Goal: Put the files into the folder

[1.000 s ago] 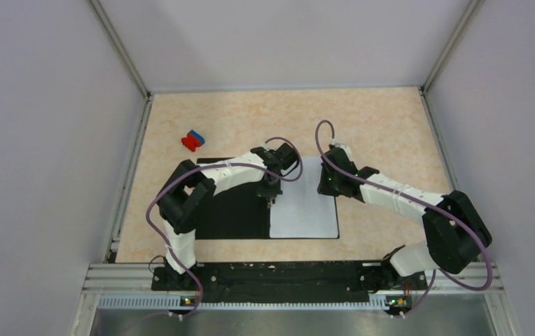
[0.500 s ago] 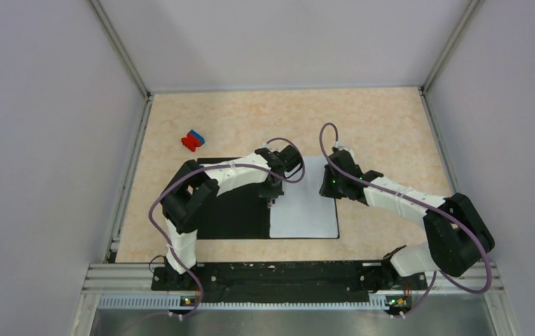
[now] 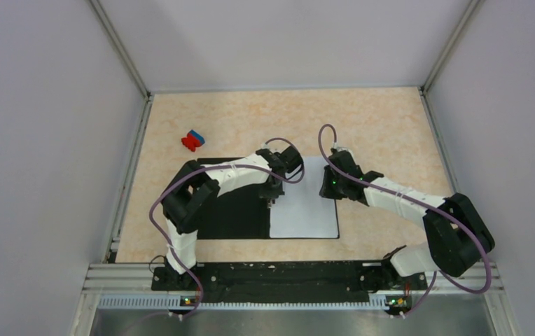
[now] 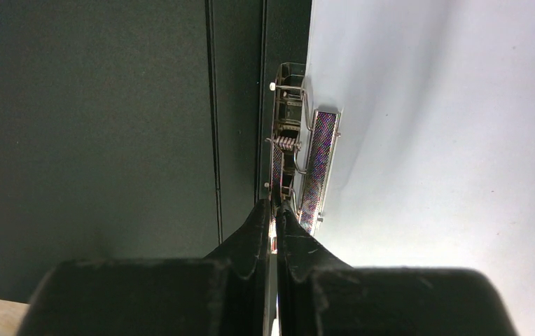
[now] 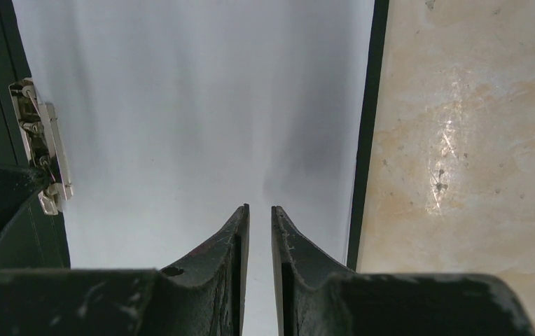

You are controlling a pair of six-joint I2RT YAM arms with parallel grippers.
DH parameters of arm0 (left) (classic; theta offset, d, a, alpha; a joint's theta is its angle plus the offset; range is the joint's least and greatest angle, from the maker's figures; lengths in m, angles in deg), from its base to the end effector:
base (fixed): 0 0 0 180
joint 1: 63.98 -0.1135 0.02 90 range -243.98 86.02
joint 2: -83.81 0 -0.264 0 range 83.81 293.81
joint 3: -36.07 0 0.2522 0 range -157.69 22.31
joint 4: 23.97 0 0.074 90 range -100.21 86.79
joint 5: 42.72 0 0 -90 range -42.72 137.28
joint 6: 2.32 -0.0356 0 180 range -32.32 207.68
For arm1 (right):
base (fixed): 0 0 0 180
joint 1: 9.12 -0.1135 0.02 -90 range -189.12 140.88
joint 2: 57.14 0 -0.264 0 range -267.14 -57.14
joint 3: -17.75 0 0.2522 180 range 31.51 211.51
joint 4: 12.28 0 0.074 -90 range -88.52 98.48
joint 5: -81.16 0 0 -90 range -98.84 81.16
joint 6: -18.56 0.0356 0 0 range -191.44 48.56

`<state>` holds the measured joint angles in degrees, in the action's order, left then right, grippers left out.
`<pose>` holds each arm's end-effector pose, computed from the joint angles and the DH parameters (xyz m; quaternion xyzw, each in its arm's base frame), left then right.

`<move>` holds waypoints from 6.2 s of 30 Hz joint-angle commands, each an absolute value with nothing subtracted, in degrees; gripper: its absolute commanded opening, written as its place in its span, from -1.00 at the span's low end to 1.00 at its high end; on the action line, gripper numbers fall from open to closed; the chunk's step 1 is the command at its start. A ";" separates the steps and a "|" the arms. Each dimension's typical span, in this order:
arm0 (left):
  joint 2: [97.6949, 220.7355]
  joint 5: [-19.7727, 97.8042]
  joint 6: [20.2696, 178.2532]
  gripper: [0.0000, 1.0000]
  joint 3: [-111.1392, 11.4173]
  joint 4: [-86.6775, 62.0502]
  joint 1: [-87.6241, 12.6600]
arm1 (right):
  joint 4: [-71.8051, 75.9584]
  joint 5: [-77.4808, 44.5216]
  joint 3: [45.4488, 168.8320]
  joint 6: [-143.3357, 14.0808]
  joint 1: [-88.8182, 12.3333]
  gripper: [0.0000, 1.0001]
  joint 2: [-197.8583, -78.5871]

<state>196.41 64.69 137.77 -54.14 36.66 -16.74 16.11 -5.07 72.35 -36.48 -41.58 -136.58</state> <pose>0.2575 -0.2628 0.1540 -0.0337 0.9861 0.0546 0.1532 0.2257 0.1408 0.1794 0.0311 0.9480 0.1490 0.2796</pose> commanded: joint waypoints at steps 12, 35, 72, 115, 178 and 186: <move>218.15 75.85 143.16 -1.00 -48.76 33.93 -18.20 | 16.76 -4.94 72.46 -37.66 -40.95 -0.63 -135.89; 217.84 66.58 137.58 -1.00 -44.14 22.76 -18.36 | 18.63 -3.84 72.07 -37.91 -40.93 -0.64 -134.68; 198.87 32.98 149.29 -1.00 -37.50 4.95 -15.64 | 21.57 -2.94 75.04 -37.85 -41.00 -0.64 -130.66; 205.08 45.75 143.44 -1.00 -49.40 20.68 -13.18 | -0.52 -15.66 60.11 -23.68 -41.37 -0.68 -129.58; 196.31 51.94 132.06 -0.54 -57.80 24.42 -13.97 | 4.12 -1.61 59.30 -21.34 -43.08 -1.00 -147.38; 190.73 52.76 130.87 -0.36 -53.09 17.88 -15.78 | 5.16 -0.86 60.07 -21.49 -42.97 -1.00 -148.64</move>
<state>197.52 51.51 133.11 -56.87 16.77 -14.33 -8.54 -10.45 62.84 -18.67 -44.82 -143.90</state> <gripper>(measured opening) 0.289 0.010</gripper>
